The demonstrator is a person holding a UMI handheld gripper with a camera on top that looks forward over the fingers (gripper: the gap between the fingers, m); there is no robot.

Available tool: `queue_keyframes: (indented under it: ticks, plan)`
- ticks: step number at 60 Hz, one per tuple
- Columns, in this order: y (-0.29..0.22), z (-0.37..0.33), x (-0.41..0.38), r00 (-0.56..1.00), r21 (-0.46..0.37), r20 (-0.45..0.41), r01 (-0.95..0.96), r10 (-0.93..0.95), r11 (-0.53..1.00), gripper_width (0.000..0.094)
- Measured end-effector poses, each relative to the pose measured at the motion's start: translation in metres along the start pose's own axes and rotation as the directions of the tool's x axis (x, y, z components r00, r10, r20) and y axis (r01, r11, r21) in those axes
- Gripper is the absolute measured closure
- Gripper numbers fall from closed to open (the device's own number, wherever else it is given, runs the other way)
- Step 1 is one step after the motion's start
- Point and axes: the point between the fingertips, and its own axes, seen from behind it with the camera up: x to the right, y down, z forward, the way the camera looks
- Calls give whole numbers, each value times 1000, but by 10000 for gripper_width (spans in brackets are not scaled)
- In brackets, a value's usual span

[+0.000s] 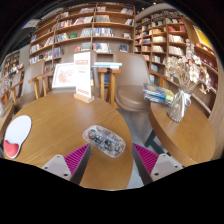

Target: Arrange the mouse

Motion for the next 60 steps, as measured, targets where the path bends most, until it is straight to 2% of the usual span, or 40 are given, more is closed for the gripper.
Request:
queue_keyframes:
  ticks: [27,37,44,50,60]
  plan:
    - [-31,49,-1,998,-12,19,-53,54,999,99]
    - [-37,58,-4,998,-8,16,-54,54,999,219]
    - [-38,60,-8,999,-6,15,-49,49,999,373]
    - [-38,58,-6,999,-28,-21,-42,42,999,497]
    - [-58,37,-18,996,-14,-17,-86,86,996,513]
